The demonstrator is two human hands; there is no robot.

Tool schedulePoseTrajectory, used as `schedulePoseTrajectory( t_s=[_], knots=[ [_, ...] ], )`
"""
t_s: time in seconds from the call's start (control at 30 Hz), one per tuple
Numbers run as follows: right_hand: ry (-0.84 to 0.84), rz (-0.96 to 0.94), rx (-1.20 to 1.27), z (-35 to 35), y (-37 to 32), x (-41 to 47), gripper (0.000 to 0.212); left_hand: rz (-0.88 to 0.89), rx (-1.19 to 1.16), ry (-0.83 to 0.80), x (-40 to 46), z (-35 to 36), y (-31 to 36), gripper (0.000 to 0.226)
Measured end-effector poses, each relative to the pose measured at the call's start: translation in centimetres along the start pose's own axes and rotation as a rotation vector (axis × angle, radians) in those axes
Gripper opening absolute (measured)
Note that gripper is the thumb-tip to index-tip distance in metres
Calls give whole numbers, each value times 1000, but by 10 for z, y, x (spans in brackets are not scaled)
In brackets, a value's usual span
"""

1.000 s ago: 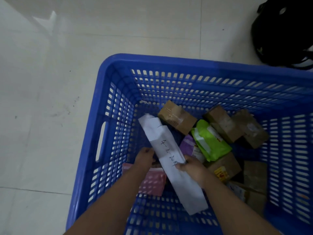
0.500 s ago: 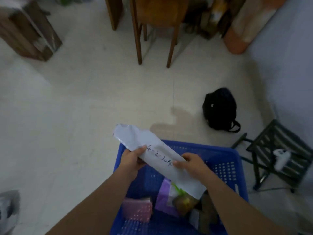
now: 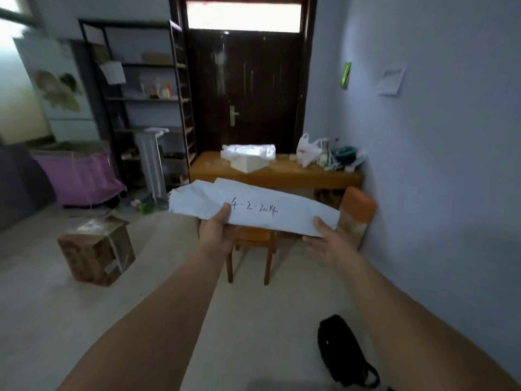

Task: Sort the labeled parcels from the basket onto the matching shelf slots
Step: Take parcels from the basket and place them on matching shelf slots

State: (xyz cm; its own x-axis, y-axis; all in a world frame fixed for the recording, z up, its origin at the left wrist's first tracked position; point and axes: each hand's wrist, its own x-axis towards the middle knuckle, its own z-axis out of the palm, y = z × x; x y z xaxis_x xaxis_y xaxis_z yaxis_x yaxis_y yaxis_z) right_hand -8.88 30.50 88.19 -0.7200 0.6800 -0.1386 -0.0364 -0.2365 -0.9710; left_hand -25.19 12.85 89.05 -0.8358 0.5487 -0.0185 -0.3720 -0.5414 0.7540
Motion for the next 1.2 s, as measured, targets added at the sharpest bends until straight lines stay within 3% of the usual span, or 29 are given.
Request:
schedulePoseTrajectory(
  t_s=[0.07, 0.17, 0.33, 0.53, 0.73, 0.87, 0.93, 1.07, 1.2],
  knots=[
    [0, -69, 99, 15, -62, -11, 39, 7, -114, -25, -7, 40, 40, 58],
    [22, -168, 189, 28, -135, -29, 36, 6, -210, -27, -18, 83, 85, 44],
    [39, -250, 201, 33, -191, -60, 33, 52, -209, -130, -41, 120, 124, 39],
    [46, -296, 244, 37, -200, -77, 23, 45, -253, -85, -58, 132, 130, 39],
    [-159, -317, 55, 41, -186, -80, 30, -52, -306, -78, -66, 131, 131, 42],
    [16, -313, -203, 46, -176, -79, 19, -129, -450, -80, -71, 136, 129, 59],
    [-19, -315, -227, 52, -171, -81, 13, -163, -490, -121, -71, 138, 129, 67],
    [-169, -329, -251, 55, -151, -74, 5, -56, -372, -88, -73, 138, 129, 46],
    [-200, -466, -554, 51, -133, -67, 41, -49, -234, -71, -76, 133, 131, 24]
  ],
)
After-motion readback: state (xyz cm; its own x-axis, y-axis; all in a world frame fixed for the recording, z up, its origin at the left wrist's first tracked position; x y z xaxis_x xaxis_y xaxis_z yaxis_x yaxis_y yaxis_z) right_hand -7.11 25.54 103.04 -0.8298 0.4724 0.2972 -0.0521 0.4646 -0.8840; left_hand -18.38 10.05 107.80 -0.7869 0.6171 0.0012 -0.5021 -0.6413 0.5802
